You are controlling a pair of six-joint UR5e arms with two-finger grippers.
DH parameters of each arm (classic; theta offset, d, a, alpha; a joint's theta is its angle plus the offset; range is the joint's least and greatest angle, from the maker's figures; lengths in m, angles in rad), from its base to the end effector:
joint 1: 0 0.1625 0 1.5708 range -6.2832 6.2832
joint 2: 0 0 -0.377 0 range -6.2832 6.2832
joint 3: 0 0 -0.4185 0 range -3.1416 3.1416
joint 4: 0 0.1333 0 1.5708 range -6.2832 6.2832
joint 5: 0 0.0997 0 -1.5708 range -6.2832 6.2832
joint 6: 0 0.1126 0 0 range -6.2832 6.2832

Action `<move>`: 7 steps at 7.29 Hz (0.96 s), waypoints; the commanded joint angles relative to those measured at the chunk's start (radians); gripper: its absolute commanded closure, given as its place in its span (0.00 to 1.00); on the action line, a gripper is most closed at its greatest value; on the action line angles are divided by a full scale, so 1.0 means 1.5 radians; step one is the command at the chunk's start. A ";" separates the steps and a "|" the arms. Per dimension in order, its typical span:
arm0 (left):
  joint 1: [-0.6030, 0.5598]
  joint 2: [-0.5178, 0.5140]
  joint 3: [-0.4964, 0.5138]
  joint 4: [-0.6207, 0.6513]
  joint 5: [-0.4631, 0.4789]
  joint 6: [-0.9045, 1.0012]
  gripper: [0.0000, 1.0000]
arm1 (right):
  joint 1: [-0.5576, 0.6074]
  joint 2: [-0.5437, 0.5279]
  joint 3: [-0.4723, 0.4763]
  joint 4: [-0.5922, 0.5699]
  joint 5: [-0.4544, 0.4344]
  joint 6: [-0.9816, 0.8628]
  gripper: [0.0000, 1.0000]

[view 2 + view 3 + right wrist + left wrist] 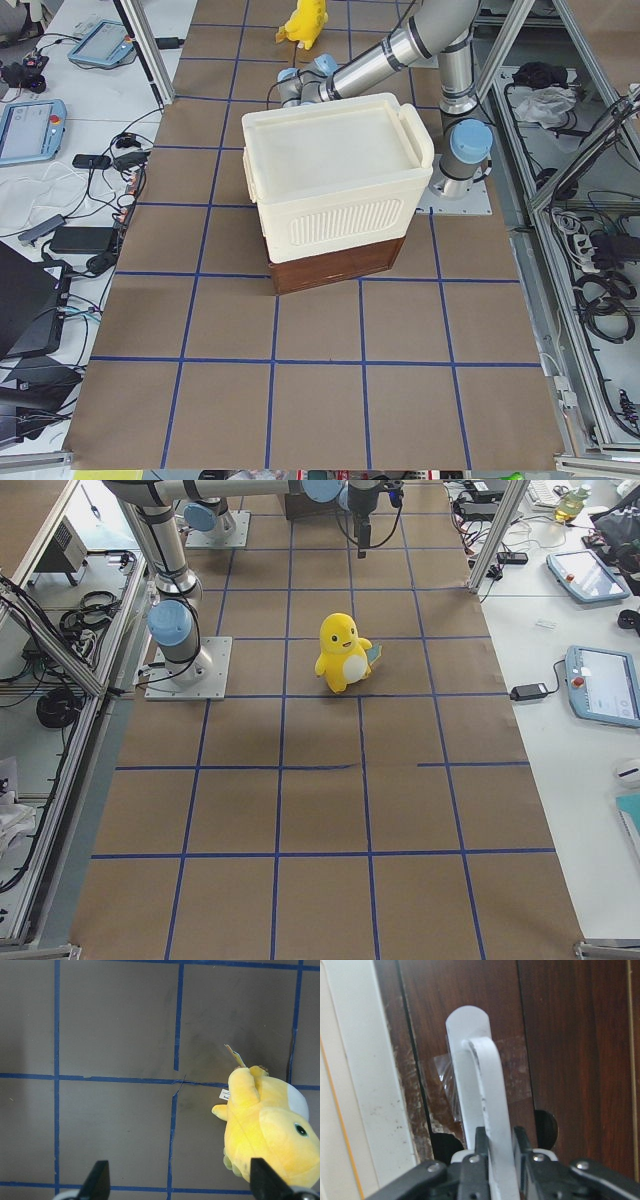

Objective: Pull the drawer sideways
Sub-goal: 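Pull the drawer out by its handle, away from the cabinet, with the left gripper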

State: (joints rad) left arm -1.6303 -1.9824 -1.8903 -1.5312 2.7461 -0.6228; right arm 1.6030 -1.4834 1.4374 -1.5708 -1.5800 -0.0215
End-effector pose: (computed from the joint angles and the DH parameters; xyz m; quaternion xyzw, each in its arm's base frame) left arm -0.0598 -0.5089 0.1316 -0.0371 0.8044 0.0913 0.5859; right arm 0.1501 -0.5512 0.4494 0.0267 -0.9994 0.0230 0.0045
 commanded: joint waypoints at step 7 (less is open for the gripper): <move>-0.032 0.000 0.021 0.000 -0.051 0.005 0.74 | 0.000 0.000 0.000 0.000 0.000 0.000 0.00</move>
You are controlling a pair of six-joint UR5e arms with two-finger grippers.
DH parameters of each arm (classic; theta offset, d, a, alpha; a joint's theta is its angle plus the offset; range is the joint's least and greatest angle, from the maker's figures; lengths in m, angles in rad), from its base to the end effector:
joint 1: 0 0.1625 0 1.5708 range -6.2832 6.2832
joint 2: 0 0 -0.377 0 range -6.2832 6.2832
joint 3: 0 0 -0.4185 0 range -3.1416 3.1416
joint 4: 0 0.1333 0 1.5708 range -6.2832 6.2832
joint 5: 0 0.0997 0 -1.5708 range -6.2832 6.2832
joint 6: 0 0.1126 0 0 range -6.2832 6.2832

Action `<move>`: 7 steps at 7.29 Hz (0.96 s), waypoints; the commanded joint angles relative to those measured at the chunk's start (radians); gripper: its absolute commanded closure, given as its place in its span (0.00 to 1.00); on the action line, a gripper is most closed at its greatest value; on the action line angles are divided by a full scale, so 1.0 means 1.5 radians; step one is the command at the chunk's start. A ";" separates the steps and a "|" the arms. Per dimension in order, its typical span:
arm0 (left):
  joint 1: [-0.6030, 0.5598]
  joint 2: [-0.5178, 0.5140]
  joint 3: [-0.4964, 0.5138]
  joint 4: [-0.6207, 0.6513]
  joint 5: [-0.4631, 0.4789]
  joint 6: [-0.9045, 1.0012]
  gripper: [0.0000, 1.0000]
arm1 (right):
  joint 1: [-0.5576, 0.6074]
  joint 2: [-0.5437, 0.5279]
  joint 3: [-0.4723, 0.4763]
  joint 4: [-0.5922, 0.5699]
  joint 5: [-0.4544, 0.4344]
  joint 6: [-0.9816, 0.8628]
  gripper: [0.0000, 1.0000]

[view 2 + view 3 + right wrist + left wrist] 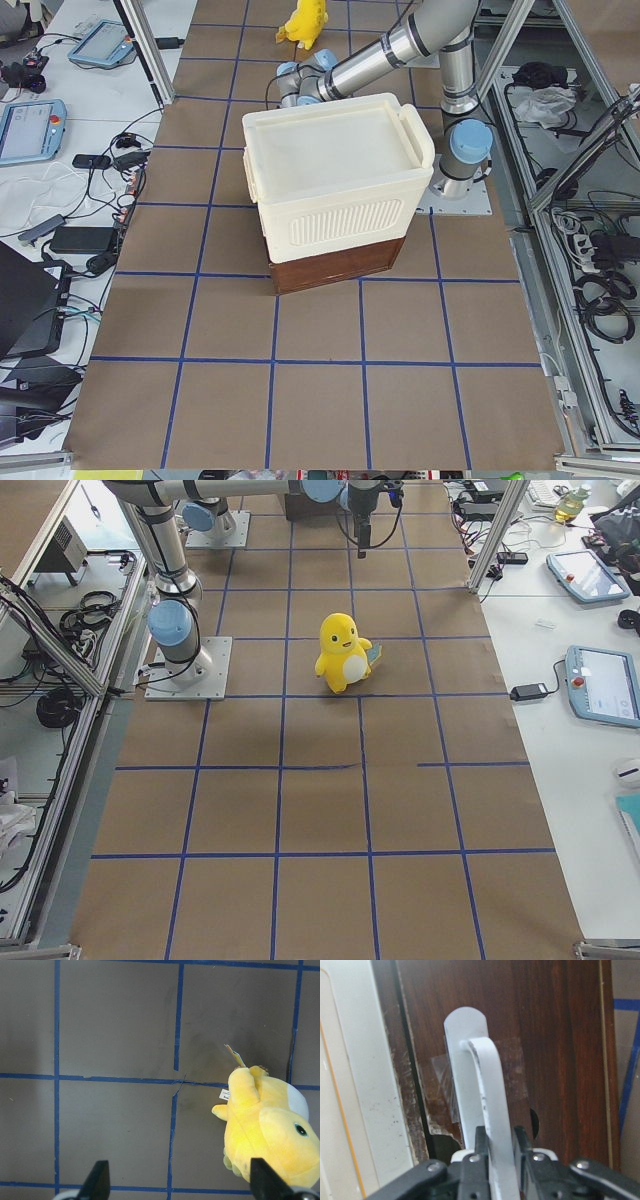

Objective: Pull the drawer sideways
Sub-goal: 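Pull the drawer out by its handle, away from the cabinet, with the left gripper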

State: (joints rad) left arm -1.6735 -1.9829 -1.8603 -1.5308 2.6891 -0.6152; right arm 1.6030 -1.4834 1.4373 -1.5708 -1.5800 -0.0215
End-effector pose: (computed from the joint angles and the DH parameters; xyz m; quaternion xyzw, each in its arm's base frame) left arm -0.0851 -0.5131 0.1377 -0.0365 0.8192 0.0815 0.5665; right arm 0.1501 -0.5512 0.4495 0.0267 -0.9994 0.0231 0.0045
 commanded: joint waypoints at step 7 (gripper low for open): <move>-0.044 0.002 0.046 -0.008 -0.064 0.015 0.74 | 0.000 0.000 0.000 0.000 0.000 0.000 0.00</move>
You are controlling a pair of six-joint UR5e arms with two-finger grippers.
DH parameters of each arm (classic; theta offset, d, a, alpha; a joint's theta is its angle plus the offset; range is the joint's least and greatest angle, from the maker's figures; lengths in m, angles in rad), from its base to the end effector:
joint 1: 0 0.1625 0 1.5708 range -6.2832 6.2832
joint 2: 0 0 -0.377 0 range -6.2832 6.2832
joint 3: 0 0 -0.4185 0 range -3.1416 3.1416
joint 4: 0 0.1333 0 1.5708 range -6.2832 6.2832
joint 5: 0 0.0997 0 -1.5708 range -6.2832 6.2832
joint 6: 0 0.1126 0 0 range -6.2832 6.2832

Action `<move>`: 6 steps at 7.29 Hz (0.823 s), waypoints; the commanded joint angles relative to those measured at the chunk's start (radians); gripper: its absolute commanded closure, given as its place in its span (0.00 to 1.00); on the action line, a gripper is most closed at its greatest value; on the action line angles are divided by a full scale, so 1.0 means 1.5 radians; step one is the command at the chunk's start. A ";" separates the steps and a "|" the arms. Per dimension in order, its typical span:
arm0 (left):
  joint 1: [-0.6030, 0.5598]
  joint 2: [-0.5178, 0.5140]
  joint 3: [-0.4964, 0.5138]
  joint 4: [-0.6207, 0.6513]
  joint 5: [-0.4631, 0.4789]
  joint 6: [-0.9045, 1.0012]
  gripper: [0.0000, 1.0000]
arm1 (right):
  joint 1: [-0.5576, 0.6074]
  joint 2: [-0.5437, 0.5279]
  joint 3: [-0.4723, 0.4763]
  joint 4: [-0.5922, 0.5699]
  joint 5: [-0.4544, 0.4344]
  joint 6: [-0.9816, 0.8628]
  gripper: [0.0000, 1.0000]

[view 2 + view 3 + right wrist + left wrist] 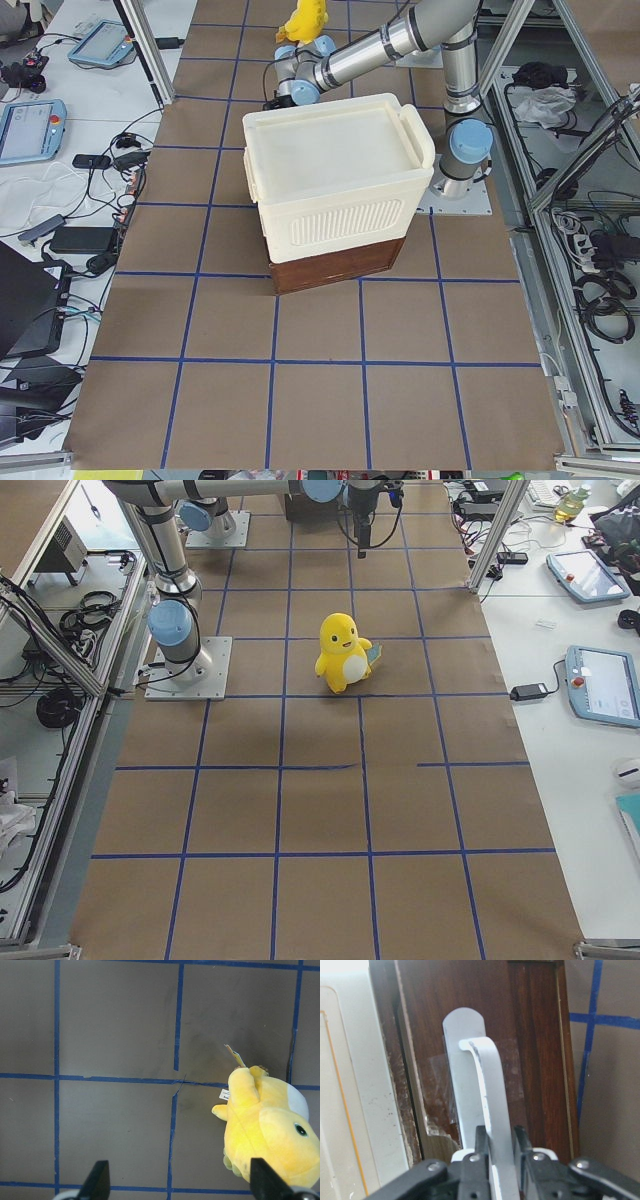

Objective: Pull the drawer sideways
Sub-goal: 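Pull the drawer out by its handle, away from the cabinet, with the left gripper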

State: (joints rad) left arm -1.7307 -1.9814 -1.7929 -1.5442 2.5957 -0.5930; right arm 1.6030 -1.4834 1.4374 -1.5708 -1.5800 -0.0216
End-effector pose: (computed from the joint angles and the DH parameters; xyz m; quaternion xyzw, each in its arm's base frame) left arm -0.1220 -0.5239 0.1558 -0.0358 0.8438 0.0699 0.5308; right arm 0.1501 -0.5512 0.4494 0.0268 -0.9994 0.0230 0.0045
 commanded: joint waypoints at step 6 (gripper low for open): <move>-0.032 -0.003 0.009 0.007 -0.026 0.002 0.74 | 0.000 0.000 0.000 0.000 0.000 0.000 0.00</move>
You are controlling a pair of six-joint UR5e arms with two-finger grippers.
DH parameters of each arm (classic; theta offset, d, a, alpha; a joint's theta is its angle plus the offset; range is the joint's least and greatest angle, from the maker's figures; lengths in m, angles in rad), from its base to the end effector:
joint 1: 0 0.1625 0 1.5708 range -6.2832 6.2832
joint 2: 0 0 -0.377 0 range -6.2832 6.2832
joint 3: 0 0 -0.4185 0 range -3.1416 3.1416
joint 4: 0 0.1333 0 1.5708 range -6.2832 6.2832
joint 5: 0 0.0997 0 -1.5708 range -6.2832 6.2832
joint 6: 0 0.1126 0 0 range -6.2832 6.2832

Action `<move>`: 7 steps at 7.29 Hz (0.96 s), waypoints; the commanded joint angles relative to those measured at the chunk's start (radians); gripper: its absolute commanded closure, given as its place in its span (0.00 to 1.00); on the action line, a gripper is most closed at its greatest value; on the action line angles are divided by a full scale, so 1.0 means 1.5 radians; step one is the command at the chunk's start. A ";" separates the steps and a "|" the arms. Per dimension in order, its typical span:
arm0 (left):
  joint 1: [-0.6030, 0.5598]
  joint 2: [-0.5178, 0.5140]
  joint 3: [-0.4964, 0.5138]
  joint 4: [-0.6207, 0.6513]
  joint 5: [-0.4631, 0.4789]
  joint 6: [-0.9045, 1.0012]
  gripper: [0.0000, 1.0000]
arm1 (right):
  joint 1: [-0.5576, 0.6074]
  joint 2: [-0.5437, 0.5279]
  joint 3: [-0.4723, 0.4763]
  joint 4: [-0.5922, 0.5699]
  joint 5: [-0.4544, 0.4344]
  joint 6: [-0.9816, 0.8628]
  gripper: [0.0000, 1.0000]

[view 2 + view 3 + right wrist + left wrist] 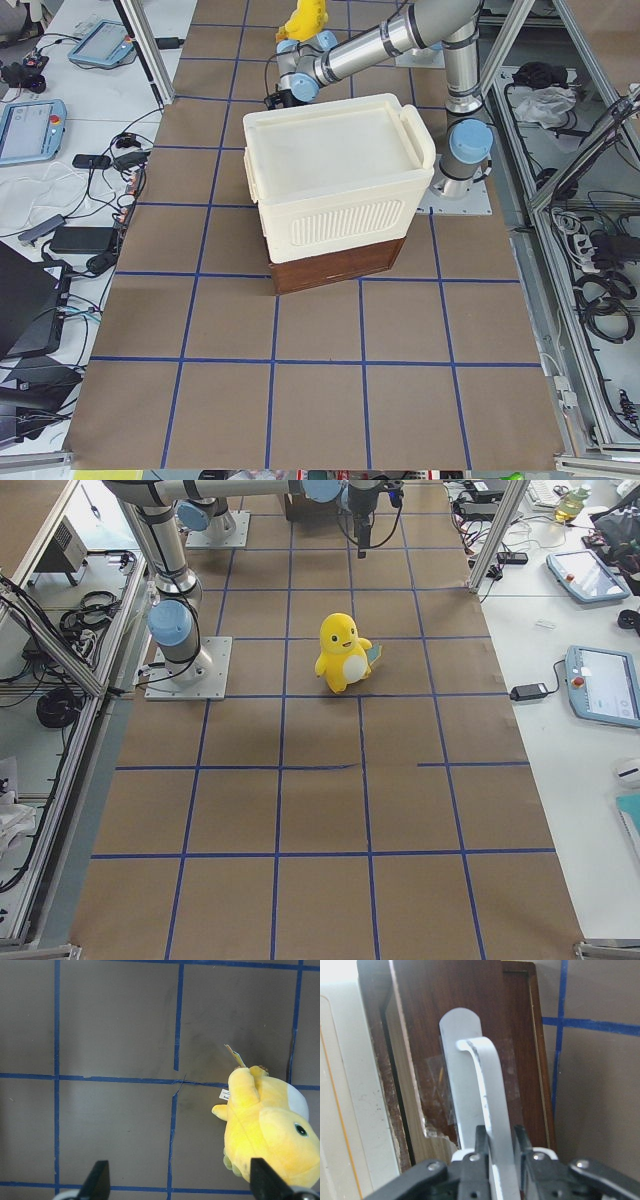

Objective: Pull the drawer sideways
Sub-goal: 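Pull the drawer out by its handle, away from the cabinet, with the left gripper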

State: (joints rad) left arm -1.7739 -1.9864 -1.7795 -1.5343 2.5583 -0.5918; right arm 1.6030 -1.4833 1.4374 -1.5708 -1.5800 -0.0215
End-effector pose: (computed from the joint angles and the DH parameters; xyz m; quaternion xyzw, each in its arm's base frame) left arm -0.1475 -0.5213 0.1559 -0.0281 0.8534 0.0596 0.5170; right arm 0.1501 -0.5512 0.4494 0.0267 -0.9994 0.0230 0.0045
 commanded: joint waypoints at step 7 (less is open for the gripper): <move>-0.007 0.011 0.006 0.002 -0.002 0.049 0.26 | 0.000 0.000 0.000 0.000 0.000 0.000 0.00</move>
State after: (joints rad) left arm -1.7819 -1.9791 -1.7728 -1.5337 2.5617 -0.5196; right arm 1.6030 -1.4833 1.4374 -1.5708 -1.5800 -0.0215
